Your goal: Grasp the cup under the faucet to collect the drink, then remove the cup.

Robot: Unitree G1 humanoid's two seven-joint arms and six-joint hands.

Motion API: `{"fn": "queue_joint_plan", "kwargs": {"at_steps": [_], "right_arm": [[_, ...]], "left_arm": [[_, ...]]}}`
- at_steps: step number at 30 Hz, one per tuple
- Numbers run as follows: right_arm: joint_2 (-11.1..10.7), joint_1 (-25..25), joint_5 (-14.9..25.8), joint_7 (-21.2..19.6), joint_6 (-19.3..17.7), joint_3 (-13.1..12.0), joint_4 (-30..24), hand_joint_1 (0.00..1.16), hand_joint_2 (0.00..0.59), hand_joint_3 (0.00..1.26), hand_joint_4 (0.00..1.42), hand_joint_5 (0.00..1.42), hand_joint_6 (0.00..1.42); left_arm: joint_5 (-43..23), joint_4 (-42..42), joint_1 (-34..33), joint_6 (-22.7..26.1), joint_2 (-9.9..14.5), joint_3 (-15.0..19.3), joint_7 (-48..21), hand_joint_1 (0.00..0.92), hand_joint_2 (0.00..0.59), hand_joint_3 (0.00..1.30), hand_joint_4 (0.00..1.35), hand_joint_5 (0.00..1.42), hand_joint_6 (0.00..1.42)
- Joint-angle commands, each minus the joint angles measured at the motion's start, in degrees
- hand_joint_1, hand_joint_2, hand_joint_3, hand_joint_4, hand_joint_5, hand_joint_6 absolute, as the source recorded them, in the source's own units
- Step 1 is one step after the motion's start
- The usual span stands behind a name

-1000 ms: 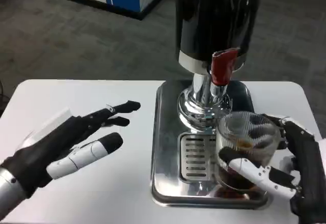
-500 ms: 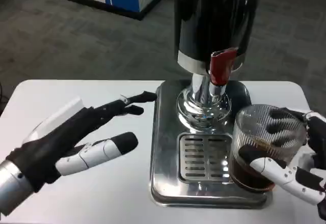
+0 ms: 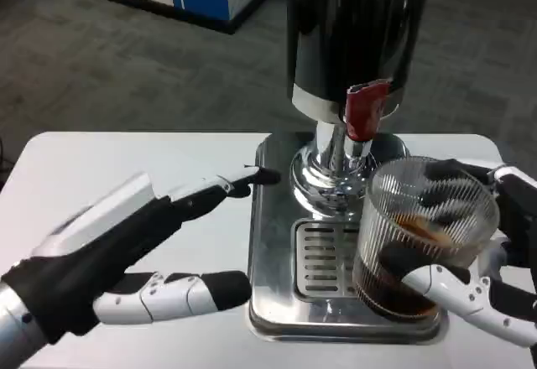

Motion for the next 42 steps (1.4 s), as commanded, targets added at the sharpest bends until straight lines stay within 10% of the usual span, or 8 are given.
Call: {"fn": "queue_joint_plan", "kwargs": {"at_steps": [1,42], "right_arm": [[0.05,1.25,0.30,1.05,-2.50,1.47,-3.14,0.93,0.118,1.09,1.30,1.42,1.42],[-1.70,0.46,-0.86,6.80,-1.93,6.77,-3.33,0.93,0.113,1.10,1.33,1.42,1.42]], "left_arm": [[1.10,-5.12,4.58,-1.27,2.24,2.73,-1.18,0.000,0.038,0.13,0.03,0.11,0.06],[4.36,-22.96,22.84,-1.37,-0.51,18.34,-1.55,0.000,0.031,0.08,0.00,0.05,0.02]]}}
